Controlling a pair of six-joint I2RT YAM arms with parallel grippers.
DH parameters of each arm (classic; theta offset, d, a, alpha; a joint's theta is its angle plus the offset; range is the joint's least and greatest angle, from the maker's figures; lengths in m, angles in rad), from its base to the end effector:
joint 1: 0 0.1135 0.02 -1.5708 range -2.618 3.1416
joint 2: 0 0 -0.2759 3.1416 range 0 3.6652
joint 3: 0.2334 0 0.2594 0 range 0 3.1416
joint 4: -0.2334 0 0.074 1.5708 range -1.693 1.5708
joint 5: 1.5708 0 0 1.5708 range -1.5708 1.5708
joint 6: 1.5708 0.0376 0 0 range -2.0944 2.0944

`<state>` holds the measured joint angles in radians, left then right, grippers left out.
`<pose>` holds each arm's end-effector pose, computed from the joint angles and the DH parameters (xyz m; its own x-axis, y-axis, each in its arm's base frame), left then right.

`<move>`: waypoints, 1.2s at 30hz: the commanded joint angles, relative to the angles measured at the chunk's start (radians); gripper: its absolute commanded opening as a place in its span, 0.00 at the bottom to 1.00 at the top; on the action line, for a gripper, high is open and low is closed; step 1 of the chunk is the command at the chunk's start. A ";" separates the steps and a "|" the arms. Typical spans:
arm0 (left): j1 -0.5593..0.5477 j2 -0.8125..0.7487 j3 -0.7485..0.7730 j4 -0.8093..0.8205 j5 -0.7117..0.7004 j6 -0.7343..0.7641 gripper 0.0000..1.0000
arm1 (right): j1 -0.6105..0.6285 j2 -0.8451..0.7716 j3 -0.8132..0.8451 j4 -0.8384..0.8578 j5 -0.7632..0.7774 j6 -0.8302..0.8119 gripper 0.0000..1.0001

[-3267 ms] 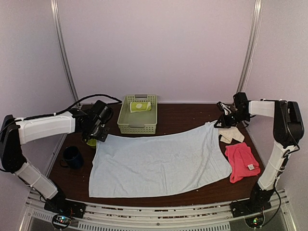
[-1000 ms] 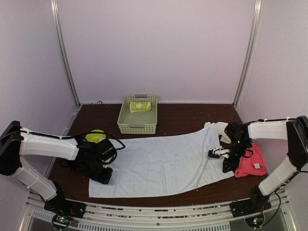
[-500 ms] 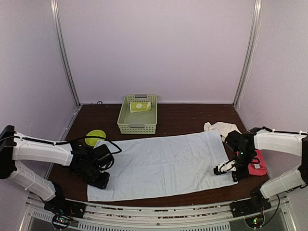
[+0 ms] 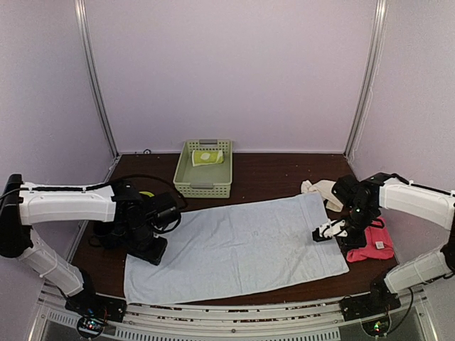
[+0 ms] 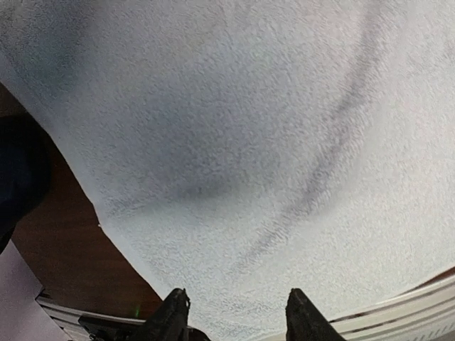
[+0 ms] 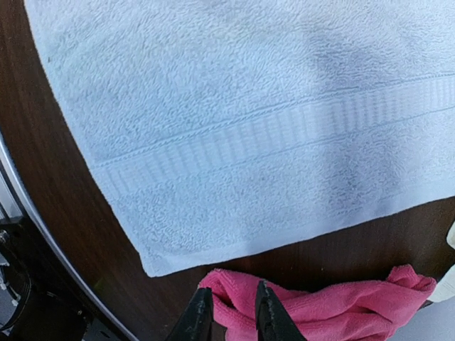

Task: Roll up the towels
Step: Smooth out the towel at the center of the board.

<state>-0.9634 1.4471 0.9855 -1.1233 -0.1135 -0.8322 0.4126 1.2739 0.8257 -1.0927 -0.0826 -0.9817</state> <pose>0.1388 -0.1922 0.2173 -0.9881 0.1345 -0.0742 0.1279 0.9880 0.0867 0.1784 0.0815 0.2106 -0.1746 -0.9809 -0.0852 -0.9846 0.1735 0.0210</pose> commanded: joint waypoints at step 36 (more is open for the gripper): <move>0.520 0.041 -0.027 0.476 -0.051 0.310 0.65 | -0.017 0.084 0.101 -0.077 -0.110 -0.103 0.37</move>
<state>-0.4774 1.4914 0.9684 -0.7570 -0.2073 -0.5507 0.4587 1.2934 0.8108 -1.1061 -0.0448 -1.1175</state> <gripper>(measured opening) 0.654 0.364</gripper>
